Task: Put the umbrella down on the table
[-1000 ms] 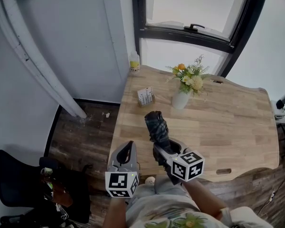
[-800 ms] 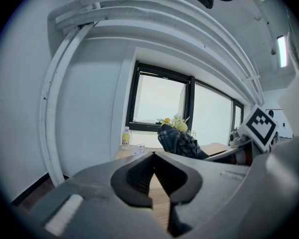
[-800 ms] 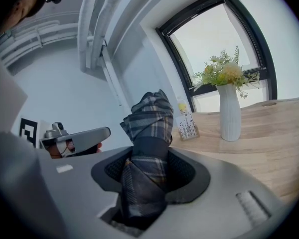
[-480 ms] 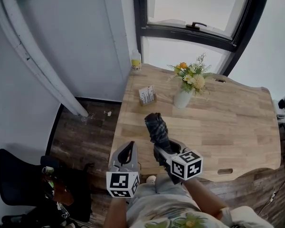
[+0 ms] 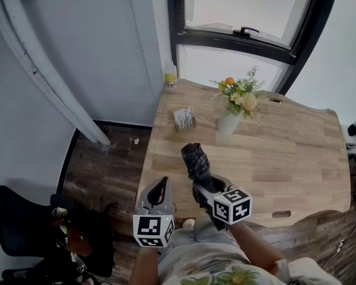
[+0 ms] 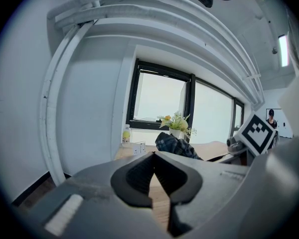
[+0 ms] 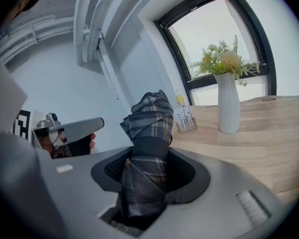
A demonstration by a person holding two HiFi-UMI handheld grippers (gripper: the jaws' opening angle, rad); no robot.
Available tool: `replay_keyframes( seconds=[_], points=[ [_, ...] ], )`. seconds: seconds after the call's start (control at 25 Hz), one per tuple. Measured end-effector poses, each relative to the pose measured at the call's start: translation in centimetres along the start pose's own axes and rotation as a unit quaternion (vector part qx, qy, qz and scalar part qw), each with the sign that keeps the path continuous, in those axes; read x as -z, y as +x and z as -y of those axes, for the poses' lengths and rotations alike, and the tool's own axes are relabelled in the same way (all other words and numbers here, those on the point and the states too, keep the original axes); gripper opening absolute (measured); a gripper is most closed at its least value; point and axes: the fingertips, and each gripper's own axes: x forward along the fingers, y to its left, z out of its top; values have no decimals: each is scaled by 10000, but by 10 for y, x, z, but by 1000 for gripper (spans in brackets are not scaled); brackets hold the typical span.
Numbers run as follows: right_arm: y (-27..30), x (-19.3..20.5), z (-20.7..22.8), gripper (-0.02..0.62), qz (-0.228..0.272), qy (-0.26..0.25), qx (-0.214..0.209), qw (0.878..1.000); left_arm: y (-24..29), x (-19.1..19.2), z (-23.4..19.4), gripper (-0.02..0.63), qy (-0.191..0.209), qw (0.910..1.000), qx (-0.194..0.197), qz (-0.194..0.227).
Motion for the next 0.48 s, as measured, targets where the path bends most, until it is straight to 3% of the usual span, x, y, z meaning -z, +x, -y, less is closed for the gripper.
replay_keyframes(
  seconds=[0.48],
  points=[
    [7,20,10,195,-249,40,109,9996,1,5,2,4,10,10000,52,-44]
  ],
)
